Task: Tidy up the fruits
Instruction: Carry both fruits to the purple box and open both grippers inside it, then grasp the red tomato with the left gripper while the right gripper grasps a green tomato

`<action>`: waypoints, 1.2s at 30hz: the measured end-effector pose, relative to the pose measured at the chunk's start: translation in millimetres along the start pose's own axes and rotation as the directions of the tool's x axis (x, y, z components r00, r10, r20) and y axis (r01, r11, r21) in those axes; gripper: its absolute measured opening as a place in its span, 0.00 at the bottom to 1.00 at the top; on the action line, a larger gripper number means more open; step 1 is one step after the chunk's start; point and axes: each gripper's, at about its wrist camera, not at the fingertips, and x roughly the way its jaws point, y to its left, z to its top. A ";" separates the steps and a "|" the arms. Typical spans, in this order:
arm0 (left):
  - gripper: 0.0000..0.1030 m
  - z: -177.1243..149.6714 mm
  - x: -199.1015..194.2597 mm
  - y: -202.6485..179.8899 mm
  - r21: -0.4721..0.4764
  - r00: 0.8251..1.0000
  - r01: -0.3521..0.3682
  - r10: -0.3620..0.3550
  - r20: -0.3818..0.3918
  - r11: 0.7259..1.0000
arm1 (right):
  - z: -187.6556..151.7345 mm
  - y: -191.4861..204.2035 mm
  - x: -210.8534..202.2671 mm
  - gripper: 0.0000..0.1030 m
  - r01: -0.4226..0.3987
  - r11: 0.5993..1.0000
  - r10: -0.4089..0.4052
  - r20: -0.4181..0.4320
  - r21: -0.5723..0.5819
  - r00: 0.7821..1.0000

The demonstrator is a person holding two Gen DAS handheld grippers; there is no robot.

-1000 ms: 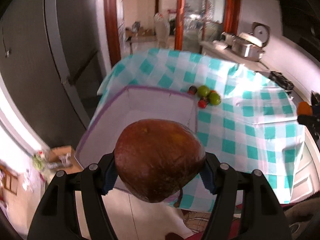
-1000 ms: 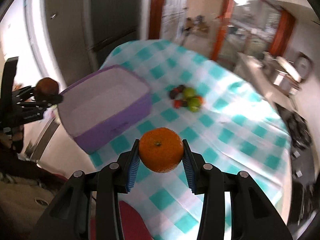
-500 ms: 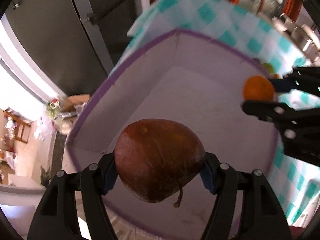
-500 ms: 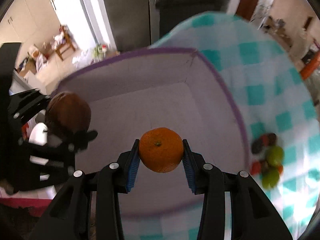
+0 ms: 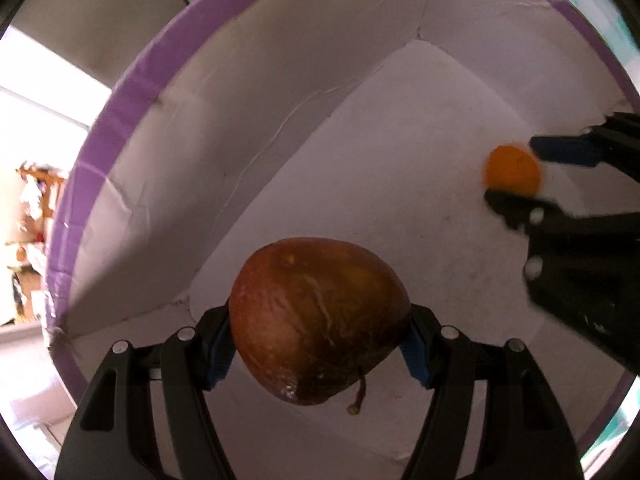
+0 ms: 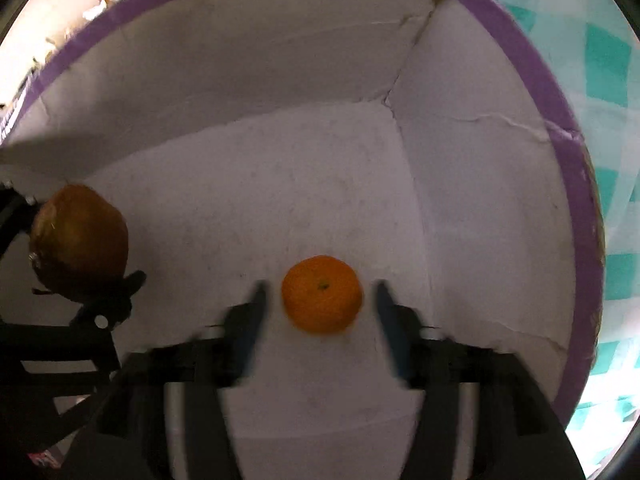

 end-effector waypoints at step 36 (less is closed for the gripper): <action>0.98 -35.2 -127.9 -299.3 0.639 0.827 0.160 -0.455 0.329 0.753 | -229.3 -258.1 3.5 0.76 -0.129 0.718 -0.154 0.337 0.684 0.929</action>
